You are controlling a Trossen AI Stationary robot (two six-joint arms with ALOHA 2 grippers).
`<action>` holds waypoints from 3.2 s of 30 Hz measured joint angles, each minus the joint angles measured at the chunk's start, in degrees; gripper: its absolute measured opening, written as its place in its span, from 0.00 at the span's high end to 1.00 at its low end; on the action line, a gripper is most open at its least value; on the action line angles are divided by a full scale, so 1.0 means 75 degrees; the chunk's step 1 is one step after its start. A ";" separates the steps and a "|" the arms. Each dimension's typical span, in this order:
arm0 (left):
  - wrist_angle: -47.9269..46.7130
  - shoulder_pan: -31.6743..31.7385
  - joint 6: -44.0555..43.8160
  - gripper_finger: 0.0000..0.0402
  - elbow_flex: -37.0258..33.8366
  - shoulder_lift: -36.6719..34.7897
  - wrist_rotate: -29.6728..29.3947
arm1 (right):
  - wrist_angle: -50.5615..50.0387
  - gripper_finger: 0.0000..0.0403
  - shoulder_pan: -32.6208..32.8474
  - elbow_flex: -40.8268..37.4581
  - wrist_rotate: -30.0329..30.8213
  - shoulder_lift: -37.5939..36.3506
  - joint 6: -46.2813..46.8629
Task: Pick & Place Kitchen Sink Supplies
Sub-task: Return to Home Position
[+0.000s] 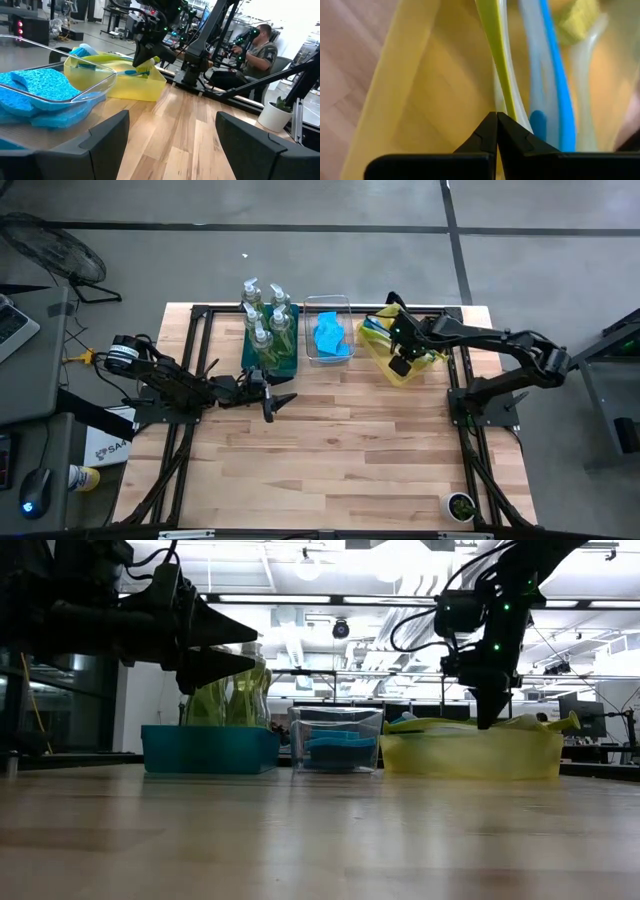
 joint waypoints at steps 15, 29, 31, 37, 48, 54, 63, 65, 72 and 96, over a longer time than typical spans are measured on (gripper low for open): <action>-0.0005 0.0000 -0.0302 0.28 0.0000 0.0003 0.0009 | 0.0632 1.00 0.0013 0.0006 -0.0478 -0.0037 0.0028; -0.0143 -0.0028 -0.0589 0.28 0.0003 -0.1754 0.0375 | 0.0638 1.00 0.1127 0.0006 -0.1857 -0.3918 0.0176; -0.0492 -0.0131 -0.0372 0.28 0.0005 -0.2268 0.0290 | 0.0548 1.00 0.1428 0.0006 -0.1870 -0.4456 0.0320; -0.3392 -0.0541 0.0471 0.28 0.0415 -0.4141 -0.0222 | 0.0223 1.00 0.2437 0.0004 -0.1528 -0.5469 0.0602; -0.8448 -0.1891 0.0399 0.28 0.0822 -0.7165 -0.2274 | 0.3441 1.00 0.4190 -0.3089 -0.1024 -0.6647 0.1135; -0.8538 -0.2609 0.0115 0.28 0.0302 -0.7233 -0.3188 | 0.4346 1.00 0.4790 -0.3541 -0.0504 -0.6816 0.1192; -0.5689 -0.2652 0.0240 0.28 -0.1391 -0.7238 -0.2581 | 0.4666 1.00 0.5526 -0.3538 -0.0324 -0.6804 0.1080; -0.5581 -0.2649 0.0449 0.28 -0.1387 -0.7239 -0.2355 | 0.4816 1.00 0.5699 -0.3538 -0.0354 -0.6802 0.1072; -0.5432 -0.2646 0.1415 0.34 -0.1390 -0.7324 -0.1882 | 0.8541 1.00 0.6233 -0.5184 -0.0485 -0.6799 0.0681; -0.5832 0.1119 0.2274 0.62 -0.1482 -0.7359 0.1681 | 0.8545 1.00 0.4422 -0.6181 -0.1793 -0.6814 -0.0152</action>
